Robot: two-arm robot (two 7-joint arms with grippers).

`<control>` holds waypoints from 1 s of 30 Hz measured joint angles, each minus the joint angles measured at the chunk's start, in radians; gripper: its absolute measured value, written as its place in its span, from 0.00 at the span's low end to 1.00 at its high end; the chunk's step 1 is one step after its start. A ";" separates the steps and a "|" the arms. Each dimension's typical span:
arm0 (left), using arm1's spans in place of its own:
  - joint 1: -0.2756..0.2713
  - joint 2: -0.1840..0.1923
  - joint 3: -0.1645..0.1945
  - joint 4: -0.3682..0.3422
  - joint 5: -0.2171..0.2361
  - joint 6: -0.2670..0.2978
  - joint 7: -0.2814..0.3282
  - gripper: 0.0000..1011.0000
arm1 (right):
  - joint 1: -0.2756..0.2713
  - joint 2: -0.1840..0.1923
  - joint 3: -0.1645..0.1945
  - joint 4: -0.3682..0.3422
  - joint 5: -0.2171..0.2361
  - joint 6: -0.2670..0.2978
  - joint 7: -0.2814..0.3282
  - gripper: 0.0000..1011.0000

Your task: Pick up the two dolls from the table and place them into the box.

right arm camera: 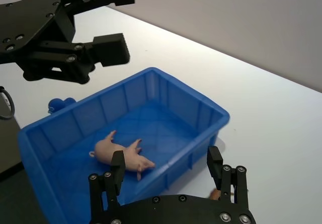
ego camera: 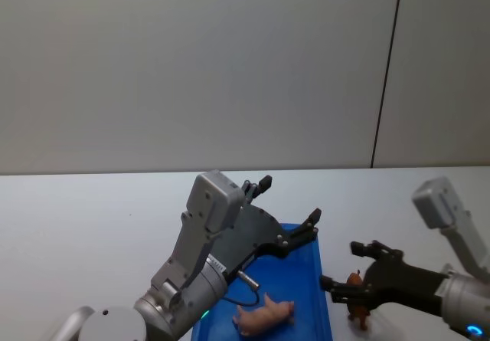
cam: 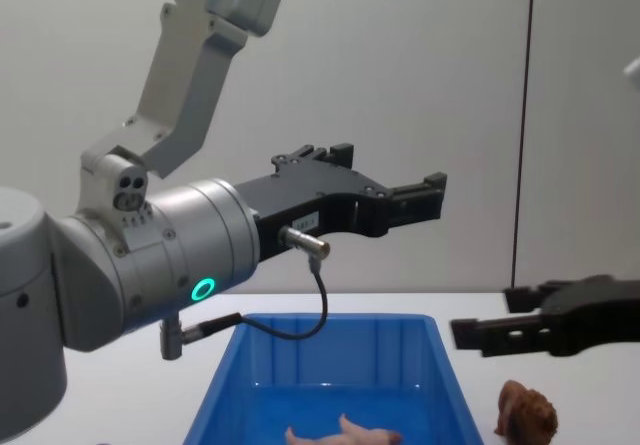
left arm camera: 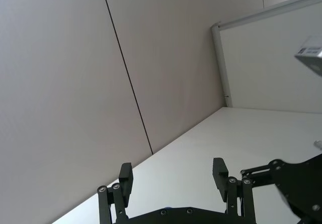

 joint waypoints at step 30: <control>0.000 0.000 0.000 0.000 0.000 0.000 0.000 0.99 | -0.080 0.048 -0.006 0.001 0.001 0.080 -0.106 0.93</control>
